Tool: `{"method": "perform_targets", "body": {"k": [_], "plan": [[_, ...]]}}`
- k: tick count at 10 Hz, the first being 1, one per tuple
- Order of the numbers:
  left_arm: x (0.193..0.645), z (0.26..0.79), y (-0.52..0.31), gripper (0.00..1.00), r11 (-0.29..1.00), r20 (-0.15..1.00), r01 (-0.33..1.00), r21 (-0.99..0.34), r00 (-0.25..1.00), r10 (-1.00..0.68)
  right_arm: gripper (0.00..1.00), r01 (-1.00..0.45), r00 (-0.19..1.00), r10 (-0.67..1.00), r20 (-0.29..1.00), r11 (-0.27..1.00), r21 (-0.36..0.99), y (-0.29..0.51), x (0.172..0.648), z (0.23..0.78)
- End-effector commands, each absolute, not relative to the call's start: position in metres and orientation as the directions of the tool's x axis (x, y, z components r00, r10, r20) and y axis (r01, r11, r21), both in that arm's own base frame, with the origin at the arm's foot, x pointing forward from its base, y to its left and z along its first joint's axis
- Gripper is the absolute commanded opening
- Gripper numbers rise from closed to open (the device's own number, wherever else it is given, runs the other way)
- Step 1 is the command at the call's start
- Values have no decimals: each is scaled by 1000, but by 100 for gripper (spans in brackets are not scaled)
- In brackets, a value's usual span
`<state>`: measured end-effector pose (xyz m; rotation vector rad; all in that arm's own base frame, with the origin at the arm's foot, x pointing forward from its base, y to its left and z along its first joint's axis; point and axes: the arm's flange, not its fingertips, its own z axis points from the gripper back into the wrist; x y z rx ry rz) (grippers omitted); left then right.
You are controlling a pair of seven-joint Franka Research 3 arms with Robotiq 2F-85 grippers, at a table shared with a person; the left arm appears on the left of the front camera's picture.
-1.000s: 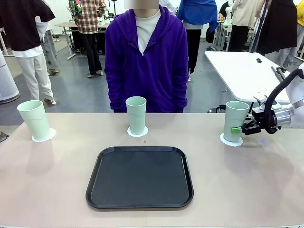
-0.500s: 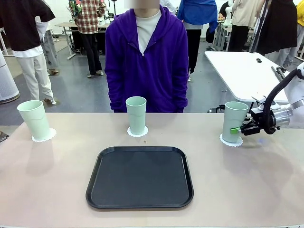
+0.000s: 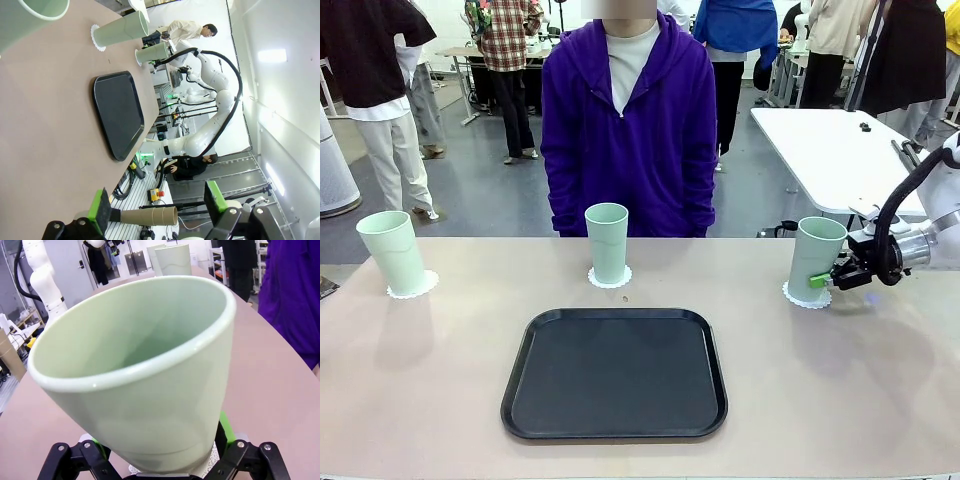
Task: Place coasters on the table and set cups on them.
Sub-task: Take one Reusable plastic cup from the Flat Tray and place it on a coaster set by the human.
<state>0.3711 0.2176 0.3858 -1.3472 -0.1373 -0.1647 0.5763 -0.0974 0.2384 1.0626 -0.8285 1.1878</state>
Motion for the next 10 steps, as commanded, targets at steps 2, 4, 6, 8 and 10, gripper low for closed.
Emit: {"method": "perform_targets", "body": {"k": [2, 4, 6, 8, 10], "plan": [[370, 388, 219, 100, 210, 201, 205, -956, 979, -39, 100, -975, 212, 323, 922, 15, 220, -99, 572, 240], [370, 388, 219, 100, 210, 201, 205, -956, 979, -39, 100, -975, 212, 336, 918, 10, 222, -103, 572, 244], [370, 388, 219, 100, 210, 201, 205, -956, 979, -39, 100, -971, 229, 345, 910, 18, 237, -111, 577, 243], [370, 388, 219, 100, 210, 201, 205, -956, 979, -39, 100, -971, 231, 342, 911, 15, 241, -118, 580, 242], [370, 388, 219, 100, 210, 201, 205, -956, 979, -39, 100, -970, 234, 334, 913, 15, 243, -124, 583, 244]]}}
